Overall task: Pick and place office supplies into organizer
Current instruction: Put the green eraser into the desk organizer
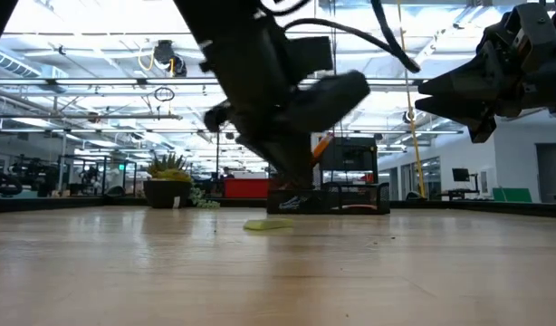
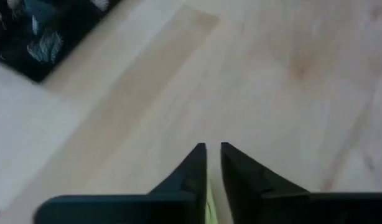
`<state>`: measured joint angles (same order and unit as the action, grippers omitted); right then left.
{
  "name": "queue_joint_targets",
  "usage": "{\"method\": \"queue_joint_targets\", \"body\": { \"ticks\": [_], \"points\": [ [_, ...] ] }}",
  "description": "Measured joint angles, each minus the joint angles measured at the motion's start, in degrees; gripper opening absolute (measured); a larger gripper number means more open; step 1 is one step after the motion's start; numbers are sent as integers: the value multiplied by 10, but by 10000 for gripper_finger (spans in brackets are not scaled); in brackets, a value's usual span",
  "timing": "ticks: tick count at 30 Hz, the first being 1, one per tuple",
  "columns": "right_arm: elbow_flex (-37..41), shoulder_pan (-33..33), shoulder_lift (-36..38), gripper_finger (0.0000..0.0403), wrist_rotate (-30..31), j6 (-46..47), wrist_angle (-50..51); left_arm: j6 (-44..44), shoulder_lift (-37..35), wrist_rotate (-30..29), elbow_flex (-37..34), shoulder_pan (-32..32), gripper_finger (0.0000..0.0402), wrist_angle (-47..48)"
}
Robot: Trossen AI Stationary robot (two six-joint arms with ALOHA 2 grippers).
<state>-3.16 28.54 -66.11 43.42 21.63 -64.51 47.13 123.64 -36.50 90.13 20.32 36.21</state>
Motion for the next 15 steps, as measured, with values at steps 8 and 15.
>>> {"method": "queue_joint_targets", "body": {
  "ticks": [8,15],
  "points": [
    [0,0,0,132,0,0,0,86,-7,9,-2,39,171,66],
    [0,0,0,132,0,0,1,143,-7,21,-29,46,237,59]
  ]
}}
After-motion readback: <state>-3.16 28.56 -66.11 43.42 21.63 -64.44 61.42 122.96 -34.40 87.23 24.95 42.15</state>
